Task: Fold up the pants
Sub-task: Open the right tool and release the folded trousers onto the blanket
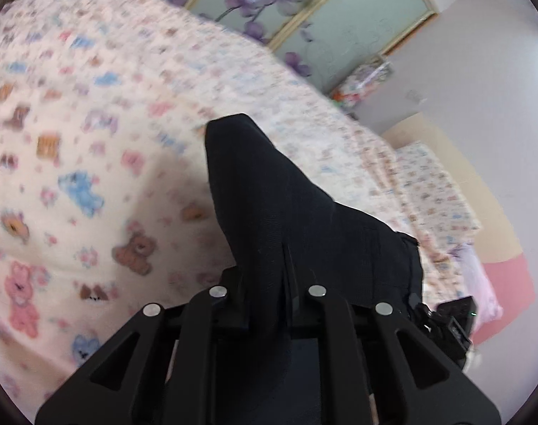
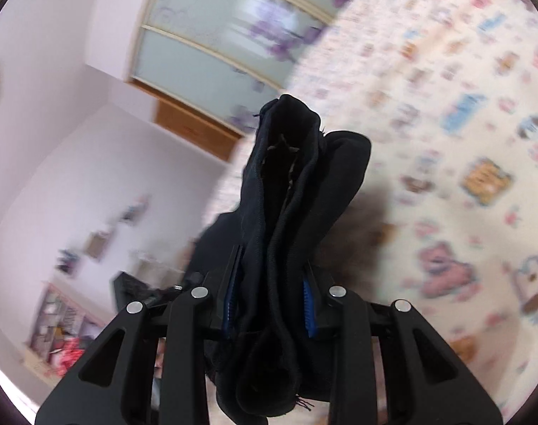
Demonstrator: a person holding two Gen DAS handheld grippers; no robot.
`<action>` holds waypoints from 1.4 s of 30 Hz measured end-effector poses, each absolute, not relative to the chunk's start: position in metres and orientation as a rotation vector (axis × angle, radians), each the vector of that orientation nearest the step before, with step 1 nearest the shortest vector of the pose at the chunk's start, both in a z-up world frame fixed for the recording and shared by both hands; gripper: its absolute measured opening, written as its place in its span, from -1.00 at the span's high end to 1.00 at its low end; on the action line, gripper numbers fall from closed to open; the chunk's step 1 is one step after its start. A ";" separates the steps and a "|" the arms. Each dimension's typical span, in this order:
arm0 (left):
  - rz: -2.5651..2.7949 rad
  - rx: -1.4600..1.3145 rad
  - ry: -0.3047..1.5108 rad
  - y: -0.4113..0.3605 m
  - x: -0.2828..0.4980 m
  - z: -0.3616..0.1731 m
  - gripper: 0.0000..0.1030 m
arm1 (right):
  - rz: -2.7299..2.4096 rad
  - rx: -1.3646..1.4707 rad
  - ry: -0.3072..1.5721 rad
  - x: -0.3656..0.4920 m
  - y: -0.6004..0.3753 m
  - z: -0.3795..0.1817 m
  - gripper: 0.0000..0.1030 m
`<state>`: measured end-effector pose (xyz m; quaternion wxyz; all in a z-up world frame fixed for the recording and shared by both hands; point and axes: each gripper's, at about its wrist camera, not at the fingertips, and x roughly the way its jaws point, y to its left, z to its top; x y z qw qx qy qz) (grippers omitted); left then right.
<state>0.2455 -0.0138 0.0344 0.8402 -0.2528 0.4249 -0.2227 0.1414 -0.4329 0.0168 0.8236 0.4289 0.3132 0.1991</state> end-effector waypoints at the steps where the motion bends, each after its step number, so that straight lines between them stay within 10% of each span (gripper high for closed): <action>1: -0.420 -0.524 0.920 -0.015 0.248 0.020 0.60 | 0.354 0.866 0.708 0.144 -0.430 0.008 0.38; 5: -0.322 -0.594 0.904 -0.002 0.246 -0.010 -0.44 | 0.242 0.800 0.739 0.146 -0.426 0.002 0.03; 9: -0.316 -0.636 0.892 0.014 0.236 -0.002 -0.78 | 0.153 0.755 0.700 0.138 -0.429 0.014 -0.10; 18: -0.513 -0.497 0.600 -0.006 0.177 0.087 -0.96 | 0.458 0.928 0.482 0.112 -0.432 0.062 -0.11; 29: -0.466 -0.475 0.879 -0.045 0.216 0.007 -0.96 | 0.368 0.942 0.732 0.137 -0.426 0.010 -0.19; 33: -0.445 -0.420 0.814 -0.051 0.209 -0.004 -0.96 | 0.330 0.952 0.734 0.138 -0.427 -0.013 0.06; 42: -0.366 -0.209 0.679 -0.039 0.137 0.040 -0.96 | 0.238 0.829 0.572 0.092 -0.434 0.038 -0.22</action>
